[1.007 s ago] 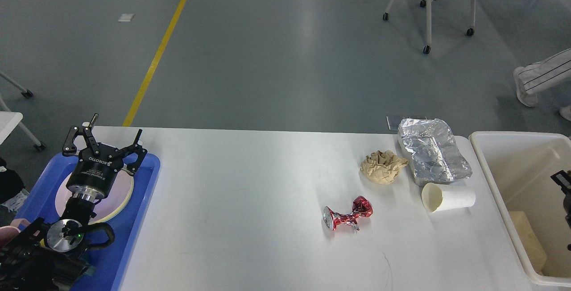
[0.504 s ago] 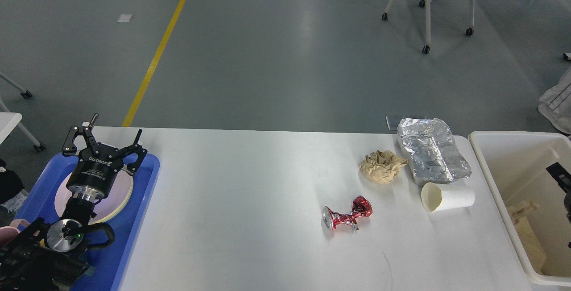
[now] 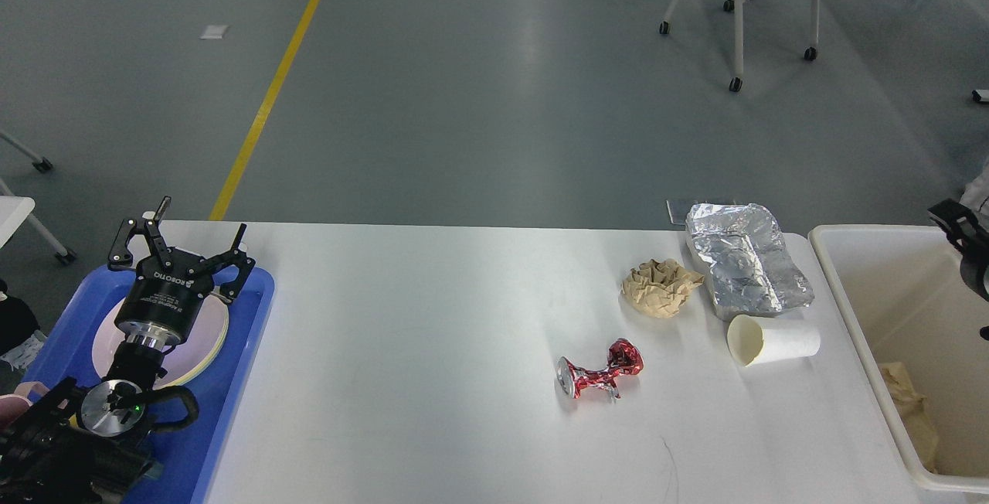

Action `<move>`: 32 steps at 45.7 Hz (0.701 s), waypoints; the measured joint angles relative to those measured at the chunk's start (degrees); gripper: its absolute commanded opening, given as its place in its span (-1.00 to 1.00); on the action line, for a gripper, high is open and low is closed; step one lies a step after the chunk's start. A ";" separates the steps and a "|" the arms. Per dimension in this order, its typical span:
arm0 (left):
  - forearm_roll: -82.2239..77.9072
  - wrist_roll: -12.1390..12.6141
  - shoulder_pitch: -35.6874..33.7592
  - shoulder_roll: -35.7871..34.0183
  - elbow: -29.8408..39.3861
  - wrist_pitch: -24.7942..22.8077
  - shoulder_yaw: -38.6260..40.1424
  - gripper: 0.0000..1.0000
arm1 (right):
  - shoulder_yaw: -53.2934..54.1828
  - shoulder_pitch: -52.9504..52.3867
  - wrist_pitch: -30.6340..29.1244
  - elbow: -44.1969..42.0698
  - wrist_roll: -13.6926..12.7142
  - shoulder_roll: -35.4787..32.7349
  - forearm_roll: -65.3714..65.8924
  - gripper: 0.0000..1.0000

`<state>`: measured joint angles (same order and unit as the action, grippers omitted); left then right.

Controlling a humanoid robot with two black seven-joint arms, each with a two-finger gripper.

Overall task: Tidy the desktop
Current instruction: 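Raise the right gripper out of the bin, then reach the right gripper to the white paper cup and grasp it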

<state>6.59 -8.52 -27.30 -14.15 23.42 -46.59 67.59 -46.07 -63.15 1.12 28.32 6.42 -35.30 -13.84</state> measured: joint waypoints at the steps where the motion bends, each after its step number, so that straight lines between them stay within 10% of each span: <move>1: 0.00 0.00 0.00 0.00 0.01 0.00 0.00 0.96 | -0.68 -2.20 -0.36 1.99 0.02 -0.10 0.37 1.00; 20: -0.02 0.00 0.01 0.00 0.06 -0.03 0.00 0.96 | -12.92 -31.88 -4.98 41.95 0.70 5.48 14.28 1.00; 32: -0.02 0.03 0.05 0.00 0.06 -0.08 0.00 0.96 | -15.46 -36.91 -11.13 52.14 1.53 9.26 15.49 1.00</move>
<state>6.57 -8.50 -27.25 -14.15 23.48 -46.67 67.59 -61.54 -100.06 -10.01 80.46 7.95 -26.04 1.65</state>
